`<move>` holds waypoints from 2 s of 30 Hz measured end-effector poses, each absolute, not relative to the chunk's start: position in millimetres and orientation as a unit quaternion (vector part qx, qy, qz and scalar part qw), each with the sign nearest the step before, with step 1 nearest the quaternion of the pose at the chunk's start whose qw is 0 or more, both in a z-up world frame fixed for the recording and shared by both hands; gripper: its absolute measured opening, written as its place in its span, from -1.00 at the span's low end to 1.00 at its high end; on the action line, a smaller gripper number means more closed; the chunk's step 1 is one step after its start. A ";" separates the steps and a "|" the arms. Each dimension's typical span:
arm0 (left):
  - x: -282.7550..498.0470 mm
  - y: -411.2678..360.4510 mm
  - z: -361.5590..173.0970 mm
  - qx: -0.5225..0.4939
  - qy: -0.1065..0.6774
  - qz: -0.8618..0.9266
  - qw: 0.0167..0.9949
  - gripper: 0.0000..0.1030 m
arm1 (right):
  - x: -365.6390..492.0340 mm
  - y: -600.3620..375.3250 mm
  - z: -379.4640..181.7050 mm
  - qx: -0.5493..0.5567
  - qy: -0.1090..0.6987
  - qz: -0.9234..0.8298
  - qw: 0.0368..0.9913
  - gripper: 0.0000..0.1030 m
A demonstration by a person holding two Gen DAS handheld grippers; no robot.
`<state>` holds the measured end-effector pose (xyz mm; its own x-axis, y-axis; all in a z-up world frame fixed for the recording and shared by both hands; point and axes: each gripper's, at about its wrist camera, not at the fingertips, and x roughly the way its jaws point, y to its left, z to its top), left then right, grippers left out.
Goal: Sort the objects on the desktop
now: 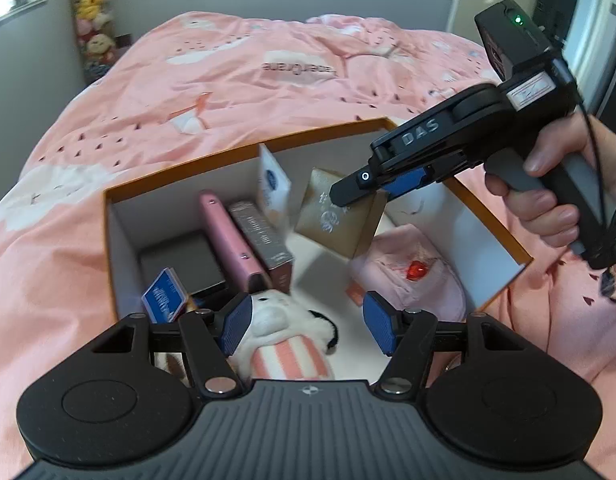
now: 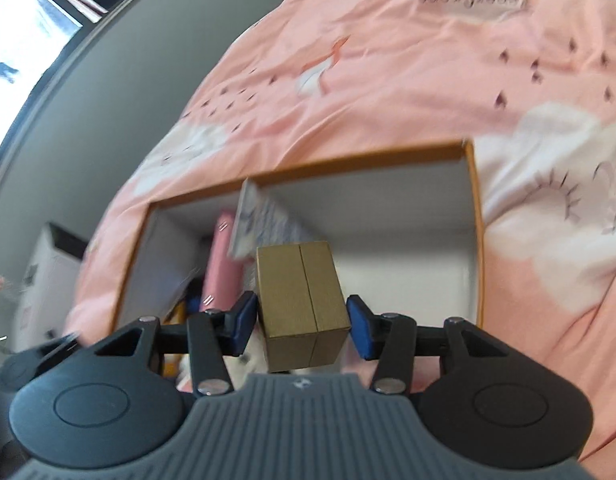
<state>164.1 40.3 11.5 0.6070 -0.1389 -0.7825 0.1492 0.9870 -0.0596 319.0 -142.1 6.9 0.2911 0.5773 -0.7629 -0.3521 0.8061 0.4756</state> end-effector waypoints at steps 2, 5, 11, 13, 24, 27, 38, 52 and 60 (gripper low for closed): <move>162.1 43.6 12.4 0.003 0.436 -0.069 0.897 0.40 | 319.8 -129.8 7.1 0.072 0.505 0.271 0.817 -0.01; 158.3 48.3 14.0 -0.004 0.434 -0.061 0.899 0.40 | 318.9 -111.2 4.8 0.006 0.475 0.235 0.848 -0.01; 156.3 54.3 14.3 -0.019 0.434 -0.054 0.899 0.40 | 317.8 -94.3 -14.2 -0.031 0.455 0.208 0.866 -0.01; 157.0 54.8 13.2 -0.022 0.435 -0.055 0.899 0.40 | 318.1 -90.2 -20.4 -0.032 0.452 0.200 0.869 -0.01; 156.1 57.2 11.8 -0.033 0.435 -0.053 0.898 0.40 | 313.5 -91.4 -15.5 -0.015 0.476 0.241 0.846 0.09; 154.9 59.1 11.5 -0.038 0.435 -0.051 0.898 0.40 | 308.2 -91.3 -9.5 -0.044 0.485 0.265 0.832 0.12; 153.0 61.7 13.4 -0.047 0.435 -0.043 0.898 0.40 | 306.1 -66.3 -30.4 -0.190 0.485 0.270 0.810 -0.29; 148.7 59.2 16.1 -0.042 0.433 -0.052 0.899 0.36 | 311.3 -61.5 -31.9 -0.193 0.465 0.285 0.816 -0.32; 123.1 56.5 33.4 -0.042 0.414 -0.092 0.904 0.24 | 276.3 -87.6 5.6 -0.100 0.454 0.281 0.840 -0.29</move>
<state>123.1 56.5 33.4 0.6398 -0.2012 -0.7417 0.1310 0.9795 -0.1528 276.3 -87.6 5.6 0.4303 0.3821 -0.8178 -0.5629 0.8218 0.0878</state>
